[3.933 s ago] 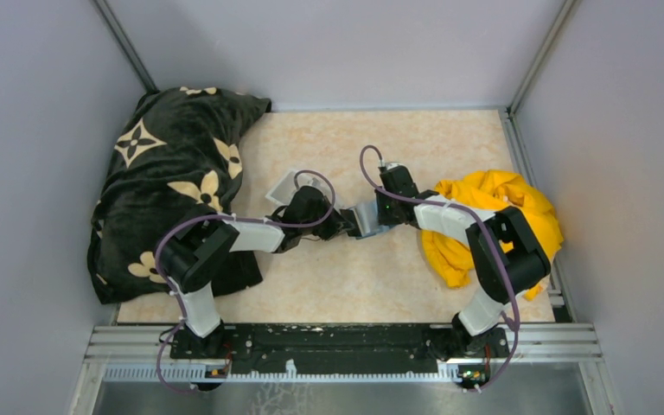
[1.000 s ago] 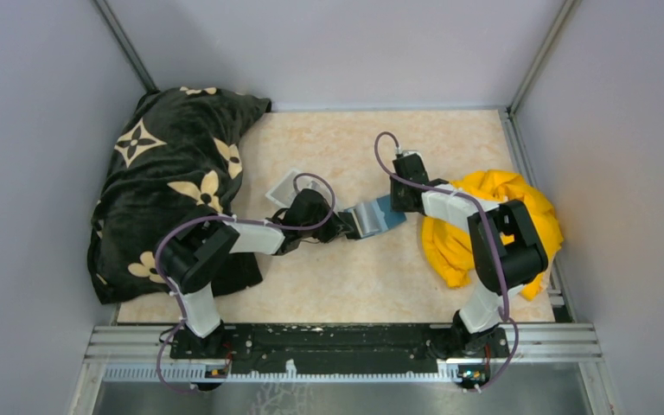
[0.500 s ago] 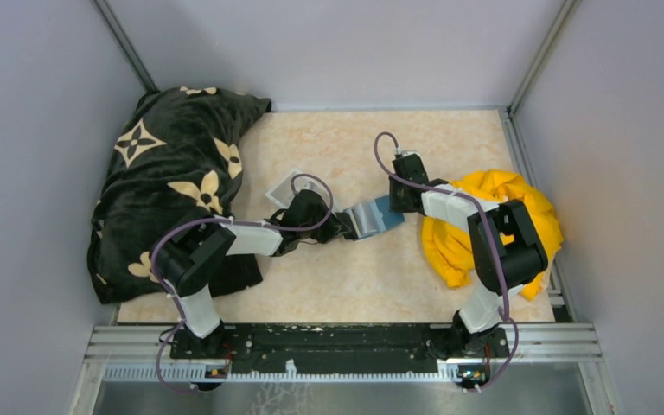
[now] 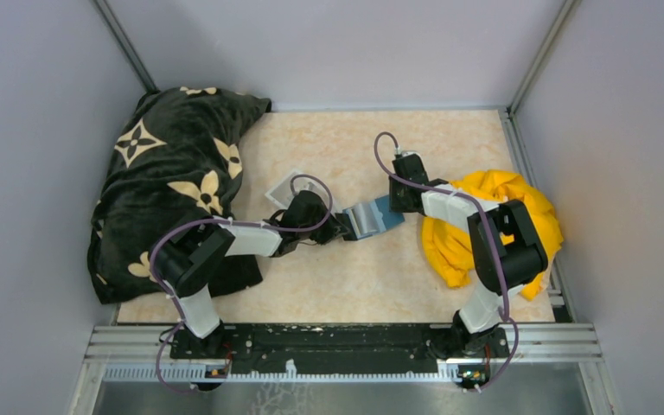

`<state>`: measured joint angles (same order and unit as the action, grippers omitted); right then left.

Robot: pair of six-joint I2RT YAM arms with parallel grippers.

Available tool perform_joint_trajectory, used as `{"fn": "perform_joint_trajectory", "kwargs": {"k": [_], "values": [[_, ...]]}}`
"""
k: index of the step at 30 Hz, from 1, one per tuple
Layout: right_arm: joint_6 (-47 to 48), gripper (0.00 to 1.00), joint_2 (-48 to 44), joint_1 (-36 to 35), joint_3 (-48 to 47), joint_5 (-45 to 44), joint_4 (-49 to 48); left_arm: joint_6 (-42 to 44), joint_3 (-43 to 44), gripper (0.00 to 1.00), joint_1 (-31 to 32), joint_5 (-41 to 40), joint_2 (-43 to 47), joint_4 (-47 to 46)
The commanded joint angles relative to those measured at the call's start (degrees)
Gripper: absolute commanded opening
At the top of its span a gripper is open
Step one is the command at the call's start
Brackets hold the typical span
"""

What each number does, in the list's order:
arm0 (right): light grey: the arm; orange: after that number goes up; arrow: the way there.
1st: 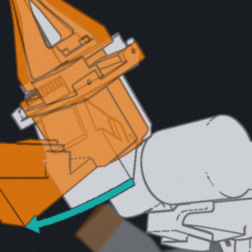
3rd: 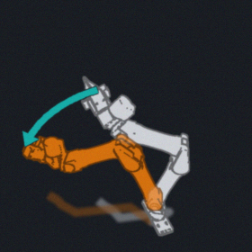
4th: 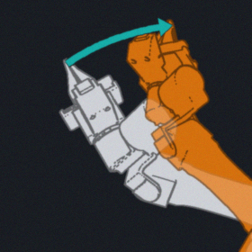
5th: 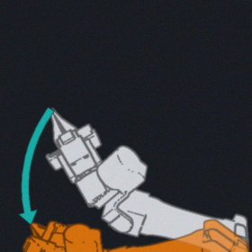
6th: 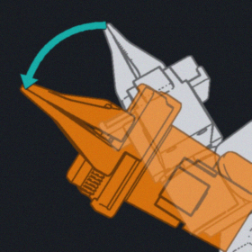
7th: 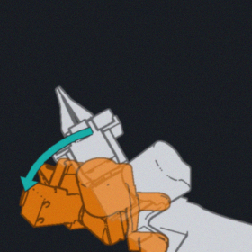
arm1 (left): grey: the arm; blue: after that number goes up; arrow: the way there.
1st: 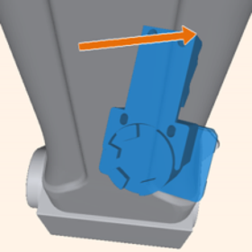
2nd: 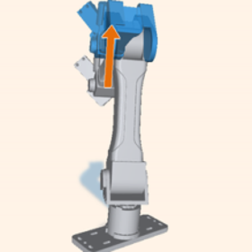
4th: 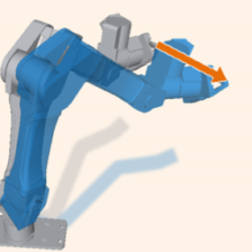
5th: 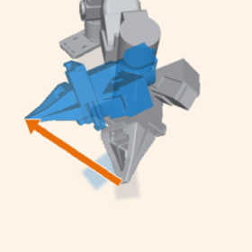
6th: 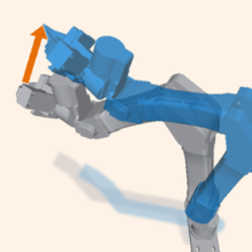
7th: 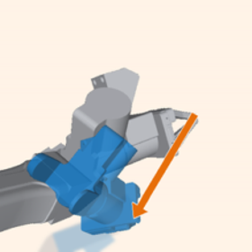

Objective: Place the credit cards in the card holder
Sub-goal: Insert the credit card into the card holder.

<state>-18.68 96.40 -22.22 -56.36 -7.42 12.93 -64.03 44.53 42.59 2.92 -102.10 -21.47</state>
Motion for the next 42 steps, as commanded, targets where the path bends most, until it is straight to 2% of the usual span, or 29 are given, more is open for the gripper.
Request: {"fn": "perform_joint_trajectory", "kwargs": {"k": [1, 18, 29, 42], "values": [[-0.4, 0.3, 0.3, 0.1, -0.8, 0.0, -1.6, 1.3, -0.8, 0.0, -0.6, -0.7, 0.2, 2.0], [-0.4, 0.3, 0.5, 0.2, -0.4, 0.3, -1.6, -0.3, 0.9, 0.0, -0.7, 3.7, -3.0, -2.3], [-0.3, 0.3, 0.8, 0.1, -0.2, 0.7, -1.6, -1.8, -1.3, 0.0, -0.9, 4.6, -2.1, -6.9], [-0.1, 0.3, 1.0, 0.2, -0.7, 0.7, -1.3, -2.1, -2.4, 0.0, -1.3, 4.8, -0.3, -8.2]]}}
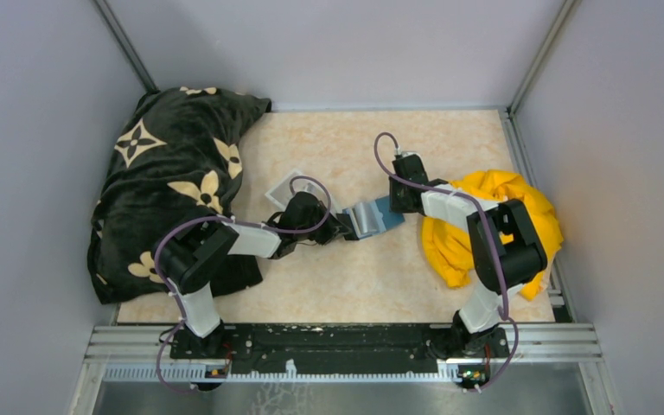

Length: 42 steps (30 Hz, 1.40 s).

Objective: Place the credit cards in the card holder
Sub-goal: Insert the credit card into the card holder.

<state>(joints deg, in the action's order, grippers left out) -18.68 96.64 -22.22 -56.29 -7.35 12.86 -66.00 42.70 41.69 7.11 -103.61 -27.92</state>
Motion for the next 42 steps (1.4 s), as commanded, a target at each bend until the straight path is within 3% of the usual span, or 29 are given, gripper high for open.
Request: {"fn": "perform_joint_trajectory", "kwargs": {"k": [1, 42], "values": [[-0.1, 0.3, 0.7, 0.2, -0.8, 0.7, -1.2, -0.2, -0.6, 0.0, -0.4, 0.6, 1.3, -1.9], [-0.5, 0.29, 1.1, -3.4, -0.7, 1.3, -1.0, -1.1, 1.8, 0.0, -0.2, 2.6, 0.5, -6.7]]}}
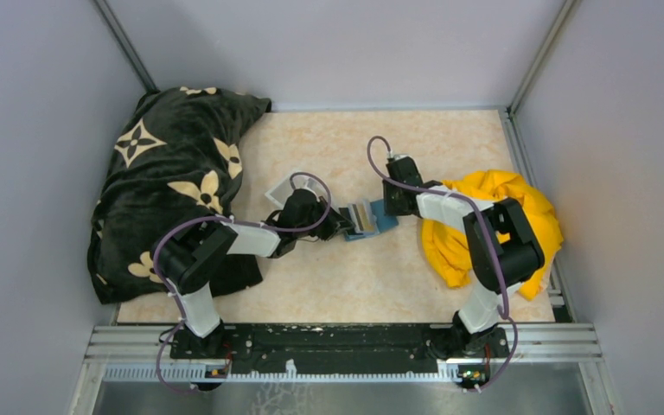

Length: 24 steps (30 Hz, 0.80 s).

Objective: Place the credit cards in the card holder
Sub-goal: Insert the credit card into the card holder.

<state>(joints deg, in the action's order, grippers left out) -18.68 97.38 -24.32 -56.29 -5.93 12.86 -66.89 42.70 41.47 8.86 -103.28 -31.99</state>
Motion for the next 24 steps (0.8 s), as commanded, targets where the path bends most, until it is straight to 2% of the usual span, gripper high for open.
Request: {"fn": "perform_joint_trajectory", "kwargs": {"k": [1, 24], "values": [[-0.6, 0.29, 0.4, -1.5, -0.7, -0.1, -1.1, -0.1, 1.9, 0.0, 0.0, 0.8, 0.0, -2.6], [-1.3, 0.29, -1.2, -3.7, -0.8, -1.1, 0.1, 1.6, 4.0, 0.0, 0.9, 0.0, 0.1, -0.5]]}}
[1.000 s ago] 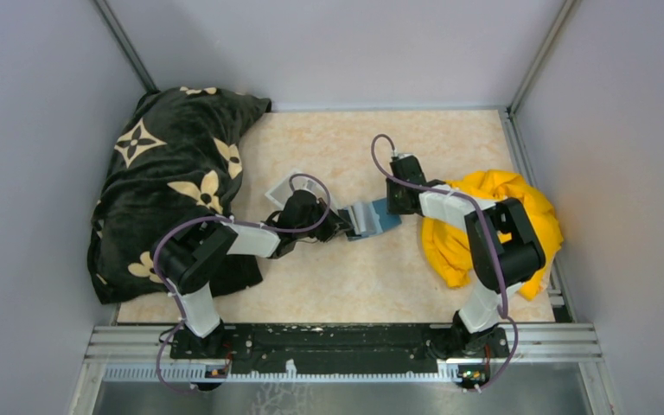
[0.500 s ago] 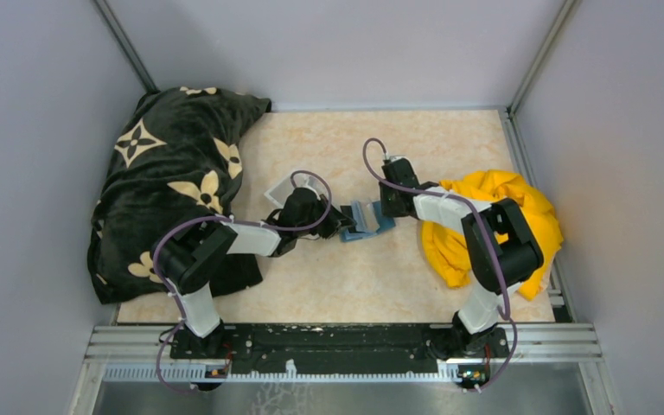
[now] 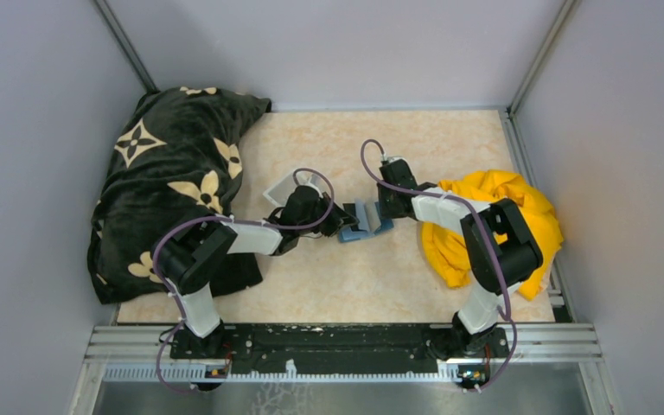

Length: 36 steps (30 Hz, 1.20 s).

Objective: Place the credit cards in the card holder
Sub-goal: Insert the credit card into the card holder.

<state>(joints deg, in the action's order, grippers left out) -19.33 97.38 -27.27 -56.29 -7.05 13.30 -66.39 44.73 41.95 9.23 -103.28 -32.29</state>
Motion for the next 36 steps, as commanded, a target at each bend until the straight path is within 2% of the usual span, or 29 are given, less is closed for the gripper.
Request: {"fn": "perform_joint_trajectory", "kwargs": {"k": [1, 13, 26, 36], "values": [[-0.6, 0.29, -1.4, -0.8, -0.8, 0.1, -0.2, 1.0, 2.0, 0.0, 0.5, -0.4, 0.0, -0.2], [-0.2, 0.29, -3.3, -0.9, -0.6, -0.5, 0.6, 2.0, 3.9, 0.0, 1.3, -0.7, -0.3, 1.3], [-0.1, 0.35, -6.8, -0.7, -1.3, -2.6, 2.1, 3.5, 4.1, 0.0, 1.5, -1.9, -0.4, 4.4], [-0.1, 0.35, -7.5, -0.7, -1.4, -2.1, 2.0, 6.2, 2.6, 0.0, 1.5, -6.1, 5.6, 8.9]]}}
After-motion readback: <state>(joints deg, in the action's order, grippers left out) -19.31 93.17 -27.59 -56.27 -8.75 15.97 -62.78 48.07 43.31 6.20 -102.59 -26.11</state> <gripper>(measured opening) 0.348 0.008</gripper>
